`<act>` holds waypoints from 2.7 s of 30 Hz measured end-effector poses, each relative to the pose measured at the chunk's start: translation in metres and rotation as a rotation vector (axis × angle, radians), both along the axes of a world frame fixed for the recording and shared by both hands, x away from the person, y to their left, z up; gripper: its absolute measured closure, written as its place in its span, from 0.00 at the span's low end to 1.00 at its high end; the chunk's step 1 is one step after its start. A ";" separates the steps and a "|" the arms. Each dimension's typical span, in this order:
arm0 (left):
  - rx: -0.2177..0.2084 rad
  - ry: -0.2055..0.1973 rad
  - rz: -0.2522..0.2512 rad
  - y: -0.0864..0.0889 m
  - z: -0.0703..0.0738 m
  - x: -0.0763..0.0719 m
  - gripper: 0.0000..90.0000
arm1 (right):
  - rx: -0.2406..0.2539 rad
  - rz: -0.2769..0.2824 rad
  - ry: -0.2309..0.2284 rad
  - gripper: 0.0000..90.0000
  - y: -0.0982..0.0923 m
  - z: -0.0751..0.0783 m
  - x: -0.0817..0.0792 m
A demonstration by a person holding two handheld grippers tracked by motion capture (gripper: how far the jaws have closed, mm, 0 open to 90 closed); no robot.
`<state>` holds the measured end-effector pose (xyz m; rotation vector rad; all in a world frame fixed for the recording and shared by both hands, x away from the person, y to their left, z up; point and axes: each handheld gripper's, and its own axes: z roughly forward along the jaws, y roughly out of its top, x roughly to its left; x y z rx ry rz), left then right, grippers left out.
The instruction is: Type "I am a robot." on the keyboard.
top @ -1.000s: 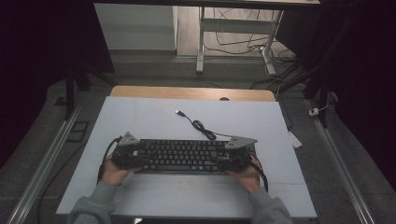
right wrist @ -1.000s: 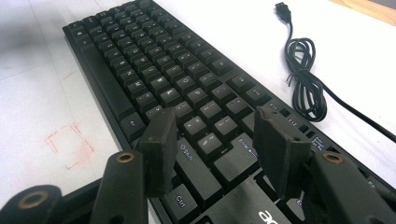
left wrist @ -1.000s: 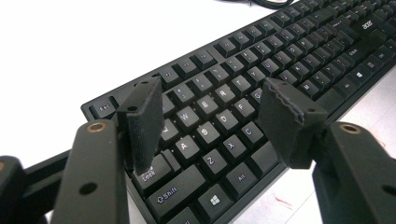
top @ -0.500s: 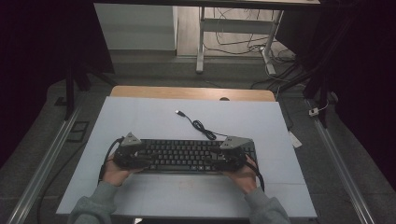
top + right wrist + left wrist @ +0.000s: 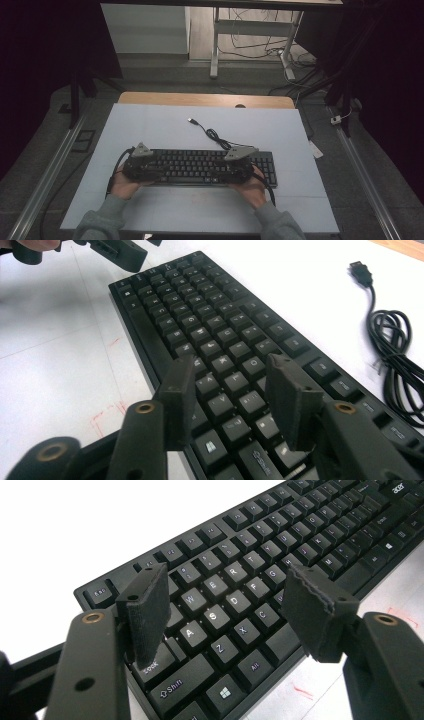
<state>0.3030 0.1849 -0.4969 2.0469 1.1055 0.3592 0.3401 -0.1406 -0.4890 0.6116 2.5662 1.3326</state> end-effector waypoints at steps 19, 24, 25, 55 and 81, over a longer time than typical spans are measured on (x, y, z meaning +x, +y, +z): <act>0.004 -0.002 0.003 -0.001 0.000 0.000 0.39 | -0.015 0.073 0.026 0.99 0.033 -0.003 0.004; 0.008 -0.001 0.004 -0.002 -0.001 0.000 0.38 | -0.039 0.070 0.038 0.99 0.039 -0.007 0.005; 0.009 -0.001 0.003 -0.002 -0.001 0.000 0.38 | -0.041 0.066 0.041 1.00 0.040 -0.008 0.005; 0.016 -0.001 0.000 -0.002 -0.001 0.001 0.38 | -0.123 0.048 0.060 0.99 0.058 -0.027 0.012; 0.014 -0.016 0.008 0.001 0.000 -0.001 0.38 | -0.049 0.027 0.021 0.97 0.040 -0.009 0.008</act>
